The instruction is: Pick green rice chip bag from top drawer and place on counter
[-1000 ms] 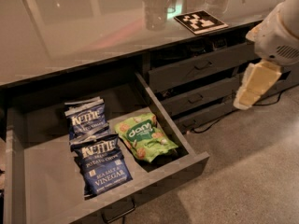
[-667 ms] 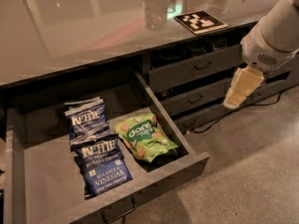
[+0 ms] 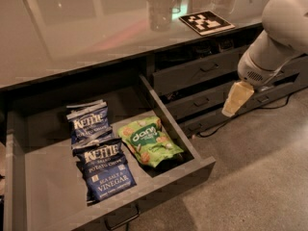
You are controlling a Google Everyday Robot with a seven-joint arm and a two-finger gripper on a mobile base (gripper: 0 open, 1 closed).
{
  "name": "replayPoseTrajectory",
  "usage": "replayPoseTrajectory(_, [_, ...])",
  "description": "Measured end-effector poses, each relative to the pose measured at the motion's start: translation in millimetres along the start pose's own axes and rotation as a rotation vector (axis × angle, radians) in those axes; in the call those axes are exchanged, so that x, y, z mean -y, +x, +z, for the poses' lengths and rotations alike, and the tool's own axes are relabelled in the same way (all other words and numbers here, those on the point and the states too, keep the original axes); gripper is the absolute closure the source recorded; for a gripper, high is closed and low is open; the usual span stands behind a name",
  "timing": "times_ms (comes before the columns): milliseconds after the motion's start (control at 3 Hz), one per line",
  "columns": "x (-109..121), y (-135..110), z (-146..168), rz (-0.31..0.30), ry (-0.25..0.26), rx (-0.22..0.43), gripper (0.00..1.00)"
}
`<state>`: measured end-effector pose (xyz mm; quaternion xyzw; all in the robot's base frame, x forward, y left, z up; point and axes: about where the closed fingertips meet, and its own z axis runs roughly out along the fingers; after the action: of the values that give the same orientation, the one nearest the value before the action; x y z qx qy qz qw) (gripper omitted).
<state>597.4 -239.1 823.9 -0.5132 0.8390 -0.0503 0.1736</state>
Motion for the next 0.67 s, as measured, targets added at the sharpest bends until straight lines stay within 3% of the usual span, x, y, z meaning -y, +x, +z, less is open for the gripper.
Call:
replayPoseTrajectory(333, [0,0,0,0.000,0.000,0.000,0.00])
replayPoseTrajectory(667, [-14,-7,-4,-0.100,-0.009,0.038,0.00])
